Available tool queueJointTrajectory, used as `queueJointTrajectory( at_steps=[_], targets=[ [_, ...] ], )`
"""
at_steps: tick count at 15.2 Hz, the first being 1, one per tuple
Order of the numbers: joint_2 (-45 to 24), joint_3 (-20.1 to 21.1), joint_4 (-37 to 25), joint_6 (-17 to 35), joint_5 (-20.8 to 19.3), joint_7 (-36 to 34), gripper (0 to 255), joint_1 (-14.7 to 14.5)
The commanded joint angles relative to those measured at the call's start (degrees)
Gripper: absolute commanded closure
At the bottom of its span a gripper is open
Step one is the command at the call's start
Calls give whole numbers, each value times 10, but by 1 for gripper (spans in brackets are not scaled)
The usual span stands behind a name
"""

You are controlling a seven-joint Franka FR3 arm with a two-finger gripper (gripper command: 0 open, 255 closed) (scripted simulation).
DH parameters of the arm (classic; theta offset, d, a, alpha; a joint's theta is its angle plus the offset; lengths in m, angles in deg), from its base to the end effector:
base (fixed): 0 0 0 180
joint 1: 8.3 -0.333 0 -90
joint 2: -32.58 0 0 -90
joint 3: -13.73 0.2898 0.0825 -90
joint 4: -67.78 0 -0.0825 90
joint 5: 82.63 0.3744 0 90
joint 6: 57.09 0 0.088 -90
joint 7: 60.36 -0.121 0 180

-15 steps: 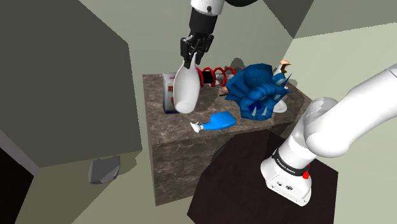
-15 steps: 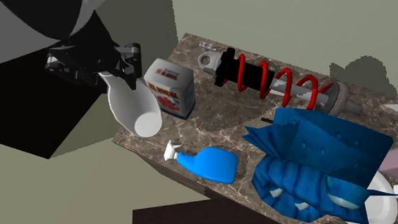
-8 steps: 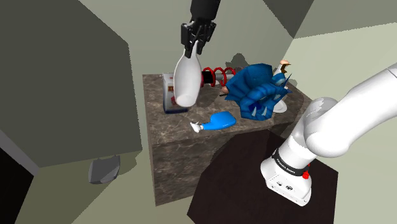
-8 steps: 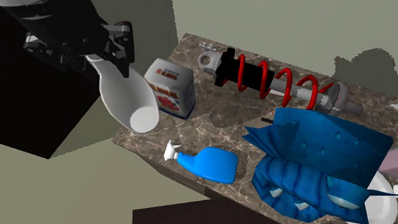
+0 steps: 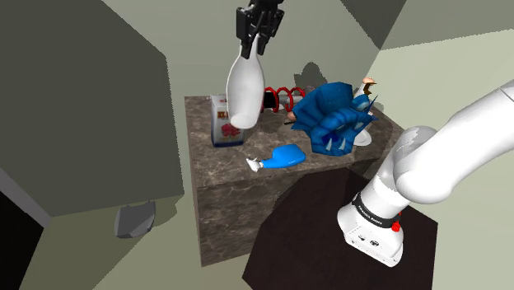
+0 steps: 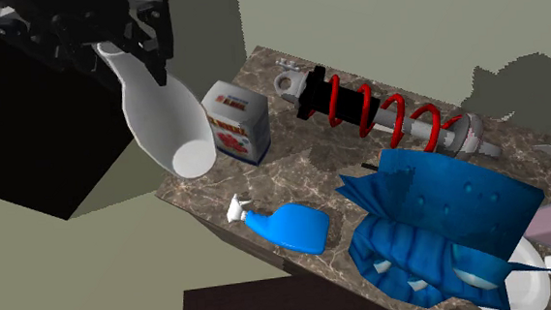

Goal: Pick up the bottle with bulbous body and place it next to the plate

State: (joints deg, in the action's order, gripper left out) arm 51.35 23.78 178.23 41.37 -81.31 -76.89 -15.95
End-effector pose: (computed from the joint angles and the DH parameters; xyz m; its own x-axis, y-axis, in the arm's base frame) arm 0.4387 0.1535 0.5930 0.9929 0.0123 0.1181 0.0124 -0.9999 -0.0005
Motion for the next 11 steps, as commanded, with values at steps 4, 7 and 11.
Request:
queueJointTrajectory(
  at_steps=[4, 7, 11],
  targets=[
    [-10, 0, -49, -40, -2, 0, 255, 1],
    [-17, 0, -80, -63, -3, -1, 255, 1],
    [-29, 1, -125, -95, -5, -2, 255, 2]
  ],
)
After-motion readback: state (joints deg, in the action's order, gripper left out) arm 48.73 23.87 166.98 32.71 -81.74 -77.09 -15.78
